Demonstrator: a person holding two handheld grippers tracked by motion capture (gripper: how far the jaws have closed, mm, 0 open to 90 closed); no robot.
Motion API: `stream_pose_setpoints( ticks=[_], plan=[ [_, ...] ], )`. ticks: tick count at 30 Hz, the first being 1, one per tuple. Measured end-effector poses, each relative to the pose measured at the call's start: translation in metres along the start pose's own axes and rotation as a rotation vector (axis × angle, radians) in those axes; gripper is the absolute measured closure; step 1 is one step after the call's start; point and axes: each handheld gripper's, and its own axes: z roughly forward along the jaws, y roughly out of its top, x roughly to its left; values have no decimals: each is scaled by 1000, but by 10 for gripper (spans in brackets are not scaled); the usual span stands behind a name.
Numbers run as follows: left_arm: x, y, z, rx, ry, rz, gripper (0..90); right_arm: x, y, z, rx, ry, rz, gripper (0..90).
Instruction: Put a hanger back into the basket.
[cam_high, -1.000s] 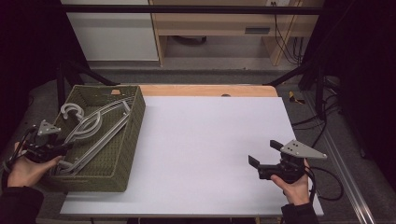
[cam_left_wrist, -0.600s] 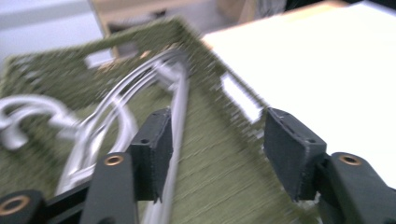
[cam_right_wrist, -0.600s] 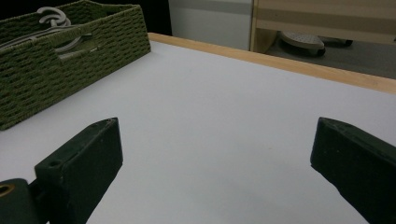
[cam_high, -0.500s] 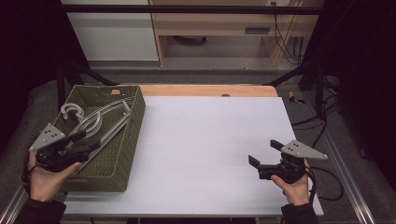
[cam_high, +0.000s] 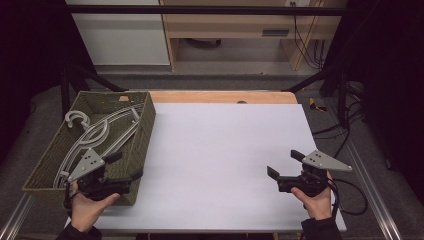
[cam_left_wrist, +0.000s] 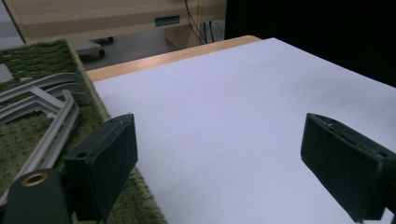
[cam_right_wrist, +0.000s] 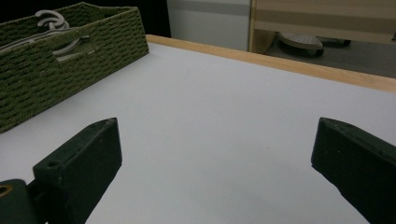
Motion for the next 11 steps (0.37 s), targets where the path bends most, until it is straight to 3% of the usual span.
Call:
stream_pose_setpoints(
  ticks=[7, 11],
  plan=[
    [-3, -11, 10, 15, -11, 8, 89, 0, -1, 0, 1, 10, -2, 20],
    [-1, -18, 16, 28, 16, 8, 87, -1, -2, 1, 4, 12, -4, 20]
  ],
)
